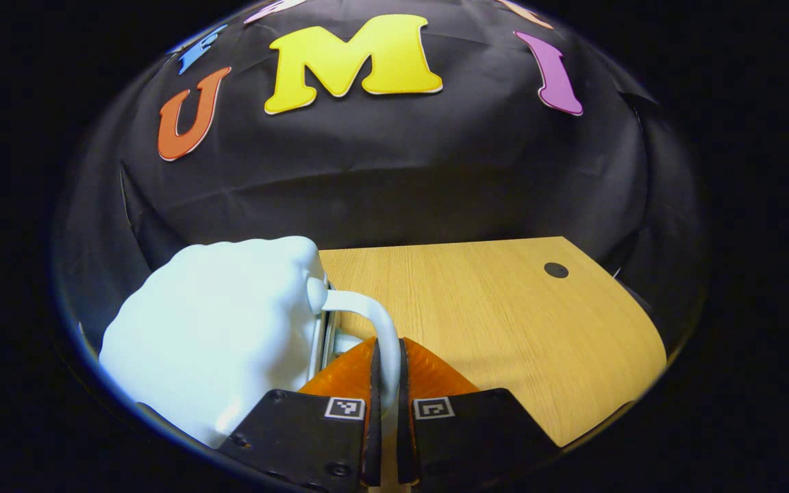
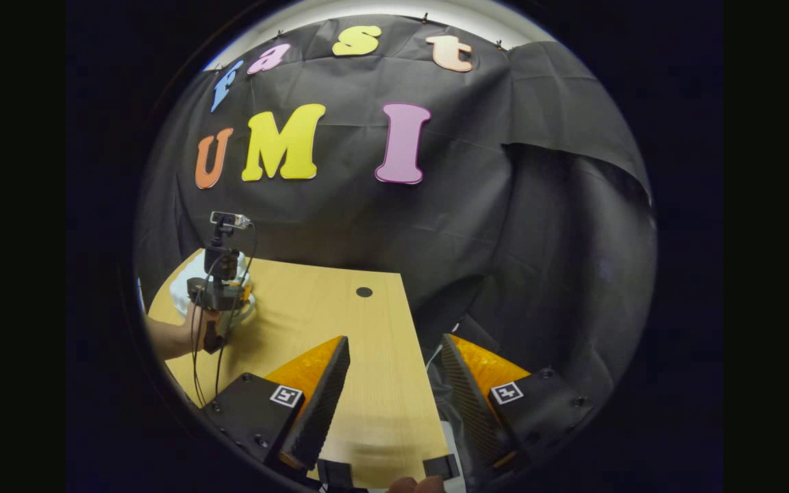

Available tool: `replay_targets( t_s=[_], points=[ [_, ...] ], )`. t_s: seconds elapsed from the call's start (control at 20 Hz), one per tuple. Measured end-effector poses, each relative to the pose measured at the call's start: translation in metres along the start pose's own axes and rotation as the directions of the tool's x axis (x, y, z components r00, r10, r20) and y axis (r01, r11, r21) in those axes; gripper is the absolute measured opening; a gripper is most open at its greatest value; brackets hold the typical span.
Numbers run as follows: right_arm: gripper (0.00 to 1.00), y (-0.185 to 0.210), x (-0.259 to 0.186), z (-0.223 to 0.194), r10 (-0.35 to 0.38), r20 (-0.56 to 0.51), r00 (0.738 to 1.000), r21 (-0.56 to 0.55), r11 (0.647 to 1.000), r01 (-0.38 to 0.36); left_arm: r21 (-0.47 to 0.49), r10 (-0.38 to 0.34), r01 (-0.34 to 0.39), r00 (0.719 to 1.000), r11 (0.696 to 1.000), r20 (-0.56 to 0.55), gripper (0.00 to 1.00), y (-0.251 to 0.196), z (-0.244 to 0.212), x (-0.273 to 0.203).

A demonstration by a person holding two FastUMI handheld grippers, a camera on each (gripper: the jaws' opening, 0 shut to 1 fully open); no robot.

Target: First open the suitcase, pack the skin care products into it, and then close the suitcase.

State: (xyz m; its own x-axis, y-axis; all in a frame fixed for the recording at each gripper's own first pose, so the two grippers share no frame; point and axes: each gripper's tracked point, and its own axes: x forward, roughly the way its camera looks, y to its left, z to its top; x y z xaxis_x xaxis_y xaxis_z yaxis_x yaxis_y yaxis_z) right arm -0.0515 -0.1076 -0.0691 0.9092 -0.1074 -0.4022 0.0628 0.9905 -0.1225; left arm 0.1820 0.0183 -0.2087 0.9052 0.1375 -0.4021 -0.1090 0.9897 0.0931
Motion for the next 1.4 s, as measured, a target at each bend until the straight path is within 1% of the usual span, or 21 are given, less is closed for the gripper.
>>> replay_targets(
  t_s=[0.1, 0.15, 0.2, 0.25, 0.3, 0.35, 0.4, 0.45, 0.5, 0.55, 0.65, 0.8, 0.85, 0.9, 0.95, 1.0, 1.05, 1.1, 1.25, 1.3, 1.4],
  points=[
    [0.79, 0.0, 0.003, -0.002, 0.006, -0.007, 1.0, 0.0, 1.0, -0.006, 0.038, 0.034, -0.034, 0.999, 0.999, -0.005, 0.14, -0.001, -0.007, 0.006],
    [0.81, 0.0, 0.004, -0.003, 0.007, -0.012, 1.0, 0.001, 1.0, -0.007, 0.066, 0.052, -0.053, 0.999, 0.996, 0.004, 0.16, -0.001, -0.009, 0.004],
    [0.81, -0.001, 0.004, -0.004, 0.009, -0.015, 1.0, 0.003, 1.0, -0.009, 0.077, 0.05, -0.05, 0.999, 0.996, -0.001, 0.2, -0.005, -0.012, 0.007],
    [0.81, -0.002, 0.006, -0.004, 0.009, -0.014, 1.0, 0.002, 1.0, -0.009, 0.085, 0.062, -0.061, 0.998, 0.995, -0.004, 0.23, -0.005, -0.016, 0.008],
    [0.81, -0.002, 0.006, -0.004, 0.01, -0.012, 1.0, -0.003, 1.0, -0.01, 0.085, 0.049, -0.048, 0.999, 0.995, -0.015, 0.41, -0.01, -0.018, 0.007],
    [0.79, -0.002, 0.007, -0.004, 0.01, -0.012, 1.0, -0.007, 1.0, -0.01, 0.075, 0.034, -0.033, 0.999, 0.997, -0.012, 0.46, -0.016, -0.018, 0.004],
    [0.79, -0.001, 0.008, -0.003, 0.016, -0.01, 1.0, -0.006, 1.0, -0.016, 0.058, 0.008, -0.008, 1.0, 0.998, 0.0, 0.65, -0.022, -0.014, 0.001],
    [0.81, 0.001, 0.009, -0.001, 0.02, -0.006, 1.0, -0.004, 1.0, -0.02, 0.029, -0.027, 0.027, 1.0, 0.999, 0.01, 0.65, -0.031, -0.011, -0.008],
    [0.81, 0.003, 0.011, -0.001, 0.026, -0.002, 1.0, 0.001, 1.0, -0.026, 0.015, -0.048, 0.047, 0.998, 0.999, 0.029, 0.9, -0.037, -0.006, -0.014],
    [0.81, 0.006, 0.013, 0.001, 0.033, 0.004, 0.999, 0.008, 0.999, -0.033, 0.012, -0.054, 0.054, 0.998, 0.998, 0.03, 1.0, -0.038, -0.004, -0.024],
    [0.81, 0.017, 0.017, 0.01, 0.056, 0.028, 0.998, 0.021, 0.998, -0.057, 0.001, -0.075, 0.075, 0.996, 0.997, 0.041, 0.99, -0.04, 0.007, -0.05],
    [0.81, 0.041, 0.027, 0.045, 0.111, 0.122, 0.986, 0.037, 0.992, -0.117, -0.056, -0.095, 0.105, 0.981, 0.993, 0.169, 0.99, -0.029, 0.065, -0.109],
    [0.81, 0.052, 0.031, 0.061, 0.13, 0.16, 0.978, 0.045, 0.989, -0.139, -0.063, -0.077, 0.093, 0.973, 0.994, 0.216, 0.98, -0.018, 0.089, -0.134],
    [0.81, 0.063, 0.033, 0.079, 0.149, 0.206, 0.967, 0.056, 0.985, -0.164, -0.071, -0.053, 0.074, 0.964, 0.995, 0.262, 0.99, -0.007, 0.112, -0.156],
    [0.8, 0.074, 0.035, 0.099, 0.161, 0.251, 0.955, 0.063, 0.981, -0.182, -0.081, -0.044, 0.073, 0.949, 0.994, 0.311, 0.98, 0.001, 0.136, -0.176],
    [0.81, 0.086, 0.036, 0.117, 0.174, 0.293, 0.94, 0.063, 0.978, -0.201, -0.087, -0.036, 0.073, 0.932, 0.994, 0.362, 0.99, 0.008, 0.159, -0.193],
    [0.79, 0.096, 0.035, 0.134, 0.18, 0.326, 0.928, 0.06, 0.976, -0.211, -0.091, -0.028, 0.07, 0.917, 0.993, 0.399, 0.99, 0.015, 0.177, -0.209],
    [0.81, 0.104, 0.033, 0.148, 0.184, 0.355, 0.916, 0.059, 0.974, -0.219, -0.095, -0.021, 0.067, 0.904, 0.993, 0.427, 0.98, 0.021, 0.191, -0.222],
    [0.81, 0.124, 0.02, 0.176, 0.183, 0.414, 0.892, 0.073, 0.97, -0.233, -0.117, 0.001, 0.062, 0.879, 0.991, 0.478, 0.98, 0.037, 0.215, -0.247],
    [0.81, 0.129, 0.015, 0.18, 0.182, 0.431, 0.884, 0.073, 0.969, -0.236, -0.121, 0.008, 0.058, 0.875, 0.991, 0.484, 0.98, 0.04, 0.217, -0.25],
    [0.81, 0.135, 0.008, 0.184, 0.173, 0.47, 0.865, 0.046, 0.974, -0.22, -0.132, 0.027, 0.042, 0.877, 0.99, 0.479, 0.99, 0.046, 0.214, -0.253]
  ],
)
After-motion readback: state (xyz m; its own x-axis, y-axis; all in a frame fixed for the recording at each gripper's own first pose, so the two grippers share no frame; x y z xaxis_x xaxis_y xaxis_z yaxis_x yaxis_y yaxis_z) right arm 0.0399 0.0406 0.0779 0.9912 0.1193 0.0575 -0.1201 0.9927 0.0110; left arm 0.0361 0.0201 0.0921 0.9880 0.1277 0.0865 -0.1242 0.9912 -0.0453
